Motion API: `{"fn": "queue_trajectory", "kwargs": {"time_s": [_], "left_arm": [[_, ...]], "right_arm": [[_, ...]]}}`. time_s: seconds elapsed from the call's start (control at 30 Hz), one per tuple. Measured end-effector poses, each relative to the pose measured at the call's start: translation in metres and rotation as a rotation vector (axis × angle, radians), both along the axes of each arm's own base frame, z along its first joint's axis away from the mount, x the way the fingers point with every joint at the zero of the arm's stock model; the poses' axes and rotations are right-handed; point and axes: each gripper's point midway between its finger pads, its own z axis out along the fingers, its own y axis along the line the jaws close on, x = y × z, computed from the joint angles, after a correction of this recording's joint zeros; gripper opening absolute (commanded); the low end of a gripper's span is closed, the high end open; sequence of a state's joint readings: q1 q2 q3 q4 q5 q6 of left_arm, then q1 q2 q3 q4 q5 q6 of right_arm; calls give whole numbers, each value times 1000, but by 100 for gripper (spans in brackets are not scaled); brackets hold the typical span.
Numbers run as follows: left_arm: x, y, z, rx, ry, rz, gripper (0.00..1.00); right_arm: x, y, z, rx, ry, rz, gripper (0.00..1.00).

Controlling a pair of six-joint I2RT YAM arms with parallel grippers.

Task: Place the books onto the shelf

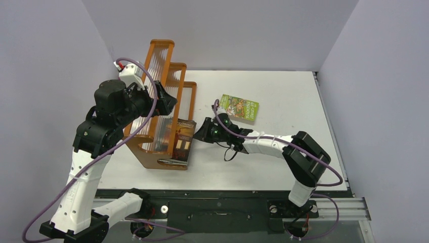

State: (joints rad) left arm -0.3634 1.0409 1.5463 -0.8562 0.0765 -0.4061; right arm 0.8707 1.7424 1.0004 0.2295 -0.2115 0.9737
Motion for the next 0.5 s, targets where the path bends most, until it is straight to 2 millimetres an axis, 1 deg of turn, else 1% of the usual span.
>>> {"fn": "queue_trajectory", "kwargs": {"time_s": [0.07,0.13,0.27,0.37,0.47,0.5], "left_arm": [[0,0,0,0,1,1,96],[0,0,-2,1,4,-1,96],[0,-1,-5,2,12,-5,96],[1,-1,-6,2,17,-6,96],[2,-1,-7,4,22,-5,97],[2,-1,-8,4,23,-5,97]], "right_arm": [[11,-9,6,9,-11,-33,11],[25,-19,8,12,-18,-73,11],[44,-33,-3,-13,-6,-135,10],[49,-33,-19,-45,18,-148,10],[49,-27,-33,-68,43,-141,10],[49,-24,-34,-70,45,-139,10]]}}
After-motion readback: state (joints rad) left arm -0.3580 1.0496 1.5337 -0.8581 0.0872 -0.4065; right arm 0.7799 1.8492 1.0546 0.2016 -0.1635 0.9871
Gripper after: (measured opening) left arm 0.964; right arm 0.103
